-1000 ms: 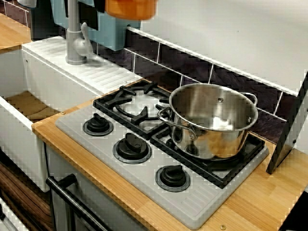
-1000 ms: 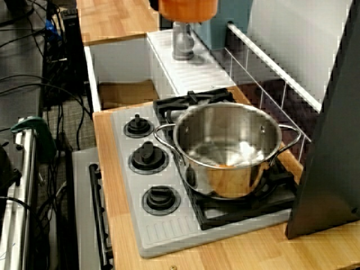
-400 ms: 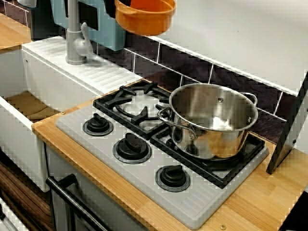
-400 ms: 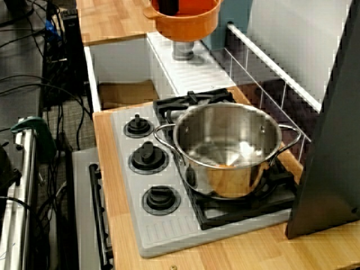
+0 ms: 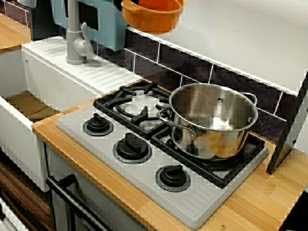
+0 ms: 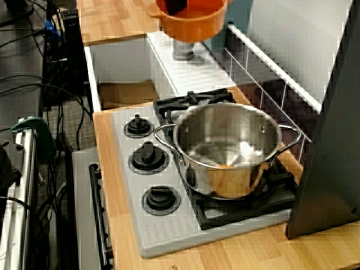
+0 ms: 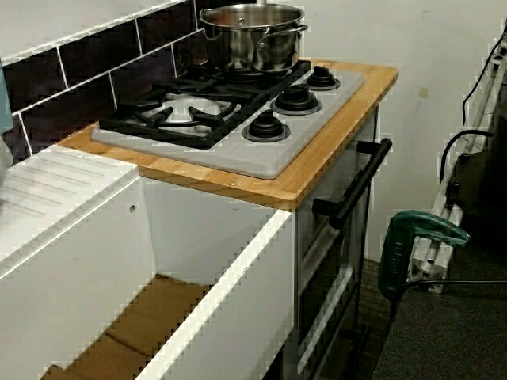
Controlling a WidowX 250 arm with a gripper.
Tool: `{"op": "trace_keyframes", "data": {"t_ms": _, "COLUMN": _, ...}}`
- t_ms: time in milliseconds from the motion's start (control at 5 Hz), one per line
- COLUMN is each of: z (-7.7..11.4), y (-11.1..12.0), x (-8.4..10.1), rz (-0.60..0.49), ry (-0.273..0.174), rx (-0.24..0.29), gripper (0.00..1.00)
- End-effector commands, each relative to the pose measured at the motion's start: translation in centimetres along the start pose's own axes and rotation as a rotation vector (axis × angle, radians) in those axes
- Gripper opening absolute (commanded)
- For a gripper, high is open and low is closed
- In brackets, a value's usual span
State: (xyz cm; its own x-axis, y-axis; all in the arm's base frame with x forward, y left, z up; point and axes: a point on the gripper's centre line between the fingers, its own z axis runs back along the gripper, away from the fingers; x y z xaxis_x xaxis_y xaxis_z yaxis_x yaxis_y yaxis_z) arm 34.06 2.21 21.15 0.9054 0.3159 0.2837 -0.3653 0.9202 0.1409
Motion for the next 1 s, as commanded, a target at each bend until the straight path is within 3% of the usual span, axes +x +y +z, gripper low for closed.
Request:
{"op": "trace_keyframes", "data": {"t_ms": 0, "z": 0.7, "y": -2.5, "x": -0.5, "rz": -0.087, "ry": -0.096, "rx": 0.082, "gripper": 0.0}}
{"op": "trace_keyframes", "data": {"t_ms": 200, "z": 0.1, "y": -4.5, "x": -1.5, "rz": -0.175, "ry": -0.102, "rx": 0.197, "gripper": 0.0}}
{"op": "trace_keyframes", "data": {"t_ms": 800, "z": -0.2, "y": -5.7, "x": -2.7, "rz": -0.23, "ry": -0.109, "rx": 0.232, "gripper": 0.0}}
